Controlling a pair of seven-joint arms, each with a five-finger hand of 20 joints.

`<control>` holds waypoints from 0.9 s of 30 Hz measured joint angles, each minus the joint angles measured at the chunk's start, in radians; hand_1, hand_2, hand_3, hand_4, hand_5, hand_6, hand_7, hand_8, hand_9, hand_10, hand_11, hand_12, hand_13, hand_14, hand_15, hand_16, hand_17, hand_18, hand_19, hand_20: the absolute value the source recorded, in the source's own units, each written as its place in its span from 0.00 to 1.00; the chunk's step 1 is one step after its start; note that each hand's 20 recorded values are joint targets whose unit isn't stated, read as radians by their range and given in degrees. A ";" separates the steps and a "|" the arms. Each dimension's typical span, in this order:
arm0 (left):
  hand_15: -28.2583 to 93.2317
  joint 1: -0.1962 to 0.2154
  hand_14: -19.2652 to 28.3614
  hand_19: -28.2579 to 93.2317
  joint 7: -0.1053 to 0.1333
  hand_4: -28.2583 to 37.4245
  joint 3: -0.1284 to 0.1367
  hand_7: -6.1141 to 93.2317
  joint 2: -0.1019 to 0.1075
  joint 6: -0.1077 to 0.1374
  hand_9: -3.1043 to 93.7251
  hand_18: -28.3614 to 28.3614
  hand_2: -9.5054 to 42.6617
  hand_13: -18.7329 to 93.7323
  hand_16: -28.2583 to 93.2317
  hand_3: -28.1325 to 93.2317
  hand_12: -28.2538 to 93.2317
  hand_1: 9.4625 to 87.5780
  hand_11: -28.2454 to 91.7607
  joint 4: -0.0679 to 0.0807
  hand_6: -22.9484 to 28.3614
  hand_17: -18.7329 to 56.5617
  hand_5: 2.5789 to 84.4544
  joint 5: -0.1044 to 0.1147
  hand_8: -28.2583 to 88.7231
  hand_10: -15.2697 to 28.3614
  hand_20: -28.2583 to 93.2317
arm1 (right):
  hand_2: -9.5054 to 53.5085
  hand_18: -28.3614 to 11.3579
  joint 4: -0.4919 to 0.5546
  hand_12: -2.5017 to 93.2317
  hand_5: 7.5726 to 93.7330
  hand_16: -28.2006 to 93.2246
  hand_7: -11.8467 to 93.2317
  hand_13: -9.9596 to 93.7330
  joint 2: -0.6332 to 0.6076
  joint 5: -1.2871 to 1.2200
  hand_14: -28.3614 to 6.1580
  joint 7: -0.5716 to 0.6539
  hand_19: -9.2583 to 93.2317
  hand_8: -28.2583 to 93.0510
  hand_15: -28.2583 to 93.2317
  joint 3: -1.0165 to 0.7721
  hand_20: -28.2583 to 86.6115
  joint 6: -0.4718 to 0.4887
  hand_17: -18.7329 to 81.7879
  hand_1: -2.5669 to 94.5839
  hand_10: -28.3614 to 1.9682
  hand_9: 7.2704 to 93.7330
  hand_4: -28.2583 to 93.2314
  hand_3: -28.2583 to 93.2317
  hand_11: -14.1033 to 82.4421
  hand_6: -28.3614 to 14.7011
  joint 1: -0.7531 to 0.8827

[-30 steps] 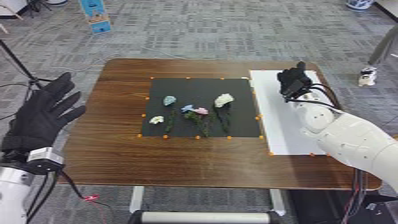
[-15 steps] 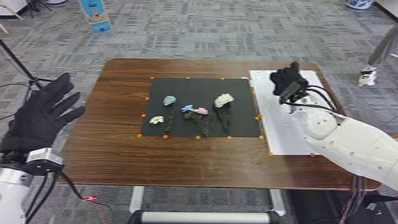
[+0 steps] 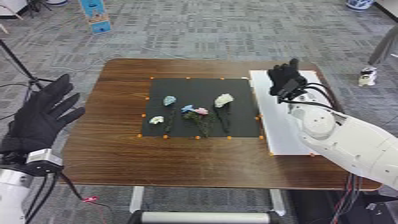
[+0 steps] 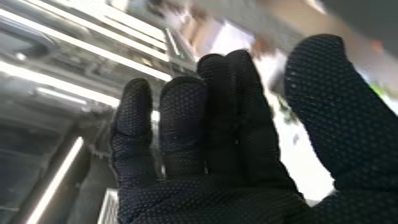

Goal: Arrange flowers

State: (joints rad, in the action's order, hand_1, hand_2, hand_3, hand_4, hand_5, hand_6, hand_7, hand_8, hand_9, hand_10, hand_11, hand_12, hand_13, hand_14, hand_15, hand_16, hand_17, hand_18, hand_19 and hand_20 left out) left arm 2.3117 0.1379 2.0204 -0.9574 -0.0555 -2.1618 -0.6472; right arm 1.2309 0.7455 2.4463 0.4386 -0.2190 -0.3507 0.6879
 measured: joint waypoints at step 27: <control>0.30 0.005 0.67 0.53 0.001 0.00 0.001 0.21 -0.002 0.000 0.21 0.86 0.02 0.28 0.27 0.66 0.38 0.26 0.31 0.000 0.48 0.08 0.25 0.000 0.17 0.54 0.28 | 0.00 0.29 -0.119 0.19 0.40 0.45 0.39 0.49 0.005 -0.157 0.64 -0.138 0.72 0.12 0.76 -0.143 0.65 0.178 0.35 0.39 0.75 0.51 0.00 0.91 0.31 0.69 0.056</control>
State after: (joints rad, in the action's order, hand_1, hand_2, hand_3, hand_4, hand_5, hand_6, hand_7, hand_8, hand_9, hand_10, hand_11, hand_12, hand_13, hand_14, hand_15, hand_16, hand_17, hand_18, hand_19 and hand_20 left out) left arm 2.3164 0.1385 2.0210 -0.9598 -0.0552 -2.1623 -0.6467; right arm 1.1115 0.7504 2.2890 0.3009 -0.3621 -0.1723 0.7434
